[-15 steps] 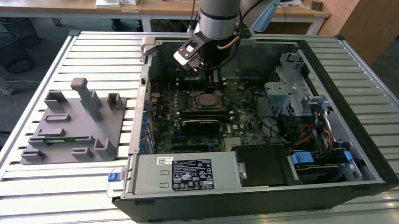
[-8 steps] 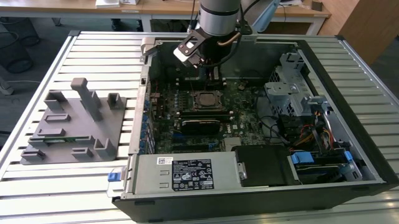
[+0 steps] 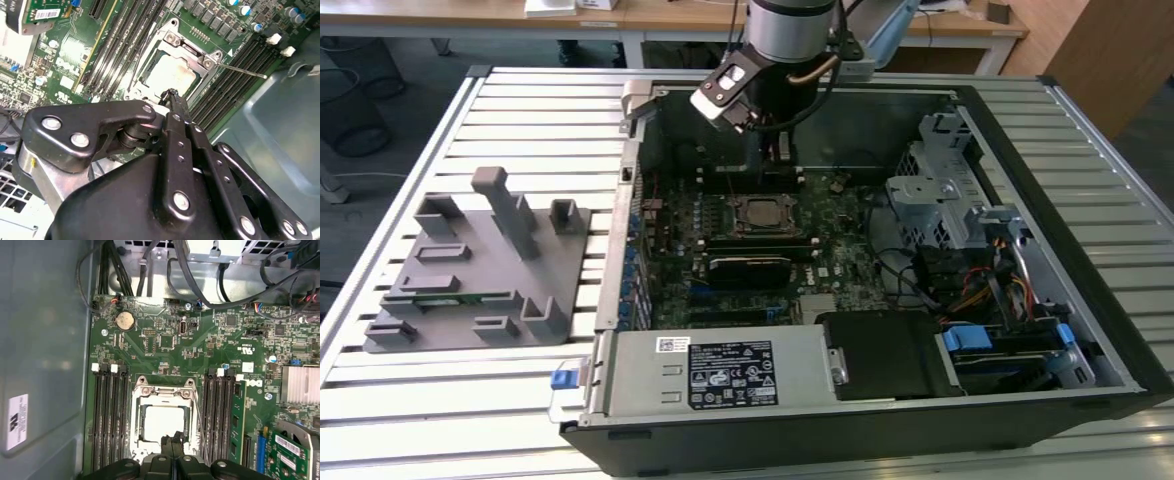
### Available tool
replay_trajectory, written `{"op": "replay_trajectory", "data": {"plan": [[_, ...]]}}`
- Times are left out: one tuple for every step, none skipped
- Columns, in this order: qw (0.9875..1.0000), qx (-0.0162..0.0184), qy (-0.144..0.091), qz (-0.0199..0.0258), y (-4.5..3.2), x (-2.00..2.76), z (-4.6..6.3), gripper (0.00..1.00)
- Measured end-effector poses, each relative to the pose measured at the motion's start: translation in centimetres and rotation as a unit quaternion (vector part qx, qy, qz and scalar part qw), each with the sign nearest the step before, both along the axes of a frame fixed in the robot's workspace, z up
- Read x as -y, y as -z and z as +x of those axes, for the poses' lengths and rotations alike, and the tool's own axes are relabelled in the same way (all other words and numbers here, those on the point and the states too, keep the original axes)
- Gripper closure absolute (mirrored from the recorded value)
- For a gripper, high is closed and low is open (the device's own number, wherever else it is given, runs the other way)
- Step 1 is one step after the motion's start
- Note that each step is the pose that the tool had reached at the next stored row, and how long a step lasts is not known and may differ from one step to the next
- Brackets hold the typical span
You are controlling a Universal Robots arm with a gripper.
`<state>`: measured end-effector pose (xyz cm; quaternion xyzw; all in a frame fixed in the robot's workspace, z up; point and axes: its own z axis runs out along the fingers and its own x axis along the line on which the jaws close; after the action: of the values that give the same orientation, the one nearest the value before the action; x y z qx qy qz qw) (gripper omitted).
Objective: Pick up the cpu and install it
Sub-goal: 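Install the first cpu locking lever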
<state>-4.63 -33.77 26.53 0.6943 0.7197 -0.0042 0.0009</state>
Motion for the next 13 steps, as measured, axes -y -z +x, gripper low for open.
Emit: {"op": "replay_trajectory", "data": {"plan": [[1.0, 0.0, 0.0, 0.0, -0.21, 0.0, 0.0, 0.89], [1.0, 0.0, 0.0, 0.0001, -0.38, 0.0, 0.0, 0.89], [1.0, 0.0, 0.0, 0.0, -0.56, 0.0, 0.0, 0.89], [1.0, 0.0, 0.0, 0.0, -0.77, 0.0, 0.0, 0.89], [1.0, 0.0, 0.0, 0.0, -0.99, 0.0, 0.0, 0.89], [1.0, 0.0, 0.0, 0.0, -1.21, 0.0, 0.0, 0.89], [1.0, 0.0, 0.0, 0.0, -1.4, 0.0, 0.0, 0.89], [1.0, 0.0, 0.0, 0.0, -1.56, 0.0, 0.0, 0.89], [1.0, 0.0, 0.0, -0.0001, -1.66, 0.0, 0.0, 0.89], [1.0, 0.0, 0.0, 0.0, -1.68, 0.0, 0.0, 0.89], [1.0, 0.0001, 0.0, 0.0, -1.68, 0.0, 0.0, 0.89], [1.0, 0.0002, 0.0, 0.0, -1.68, 0.0, 0.0, 0.89], [1.0, 0.0003, 0.0, -0.0001, -1.68, 0.0, 0.0, 0.89]]}}
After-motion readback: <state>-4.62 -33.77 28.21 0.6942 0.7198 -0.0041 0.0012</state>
